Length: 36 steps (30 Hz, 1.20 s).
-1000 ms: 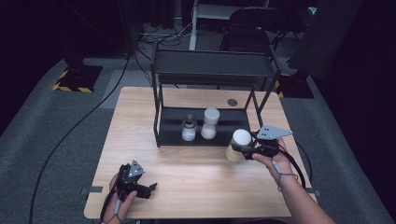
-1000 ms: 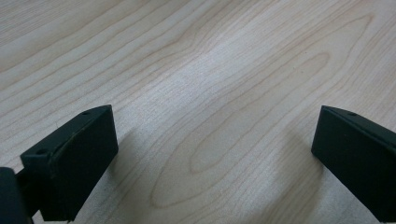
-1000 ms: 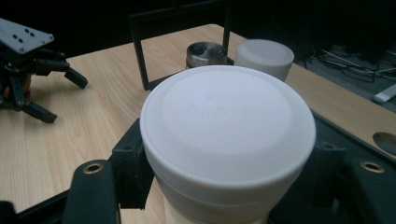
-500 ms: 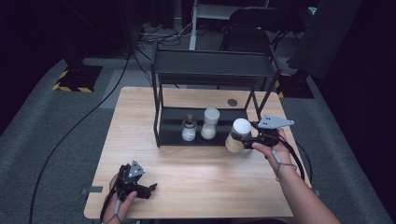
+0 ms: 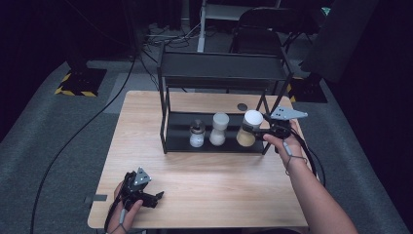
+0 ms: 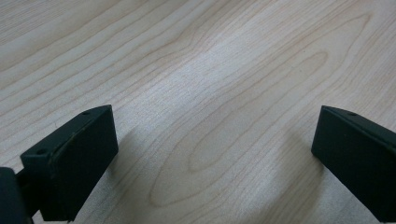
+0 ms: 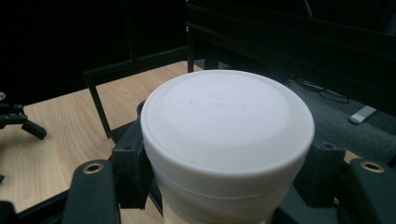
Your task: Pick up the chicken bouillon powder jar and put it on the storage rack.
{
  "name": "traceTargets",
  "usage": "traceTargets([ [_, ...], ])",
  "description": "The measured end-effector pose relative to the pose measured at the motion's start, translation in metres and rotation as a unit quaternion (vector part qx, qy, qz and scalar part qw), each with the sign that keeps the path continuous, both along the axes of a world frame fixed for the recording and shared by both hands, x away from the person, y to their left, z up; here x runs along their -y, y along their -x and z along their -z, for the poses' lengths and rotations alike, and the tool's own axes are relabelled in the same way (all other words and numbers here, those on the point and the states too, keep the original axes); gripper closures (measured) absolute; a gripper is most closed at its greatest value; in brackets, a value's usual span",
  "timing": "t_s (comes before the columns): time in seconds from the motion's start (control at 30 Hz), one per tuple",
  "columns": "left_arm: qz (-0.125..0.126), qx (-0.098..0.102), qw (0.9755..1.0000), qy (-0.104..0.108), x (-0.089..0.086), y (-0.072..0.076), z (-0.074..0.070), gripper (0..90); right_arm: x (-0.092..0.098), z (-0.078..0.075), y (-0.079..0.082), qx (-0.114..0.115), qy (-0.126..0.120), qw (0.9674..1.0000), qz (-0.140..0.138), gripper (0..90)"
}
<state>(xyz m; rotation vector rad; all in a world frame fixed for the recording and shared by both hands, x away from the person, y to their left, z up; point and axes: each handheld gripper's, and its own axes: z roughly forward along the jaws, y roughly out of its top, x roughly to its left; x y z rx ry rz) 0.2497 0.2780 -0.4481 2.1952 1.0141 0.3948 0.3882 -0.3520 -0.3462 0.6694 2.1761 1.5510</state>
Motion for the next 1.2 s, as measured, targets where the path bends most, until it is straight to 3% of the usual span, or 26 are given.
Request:
traceTargets([
  [0.63,0.003,-0.001,1.0000,-0.001,0.000,0.000,0.000,0.4,-0.013,0.020,-0.034,-0.014,-0.012,0.9997,0.018,33.9],
  [1.2,0.004,0.000,1.0000,-0.001,0.000,0.000,0.000,0.4,-0.031,0.034,-0.048,-0.034,0.025,0.9984,0.039,33.8],
])
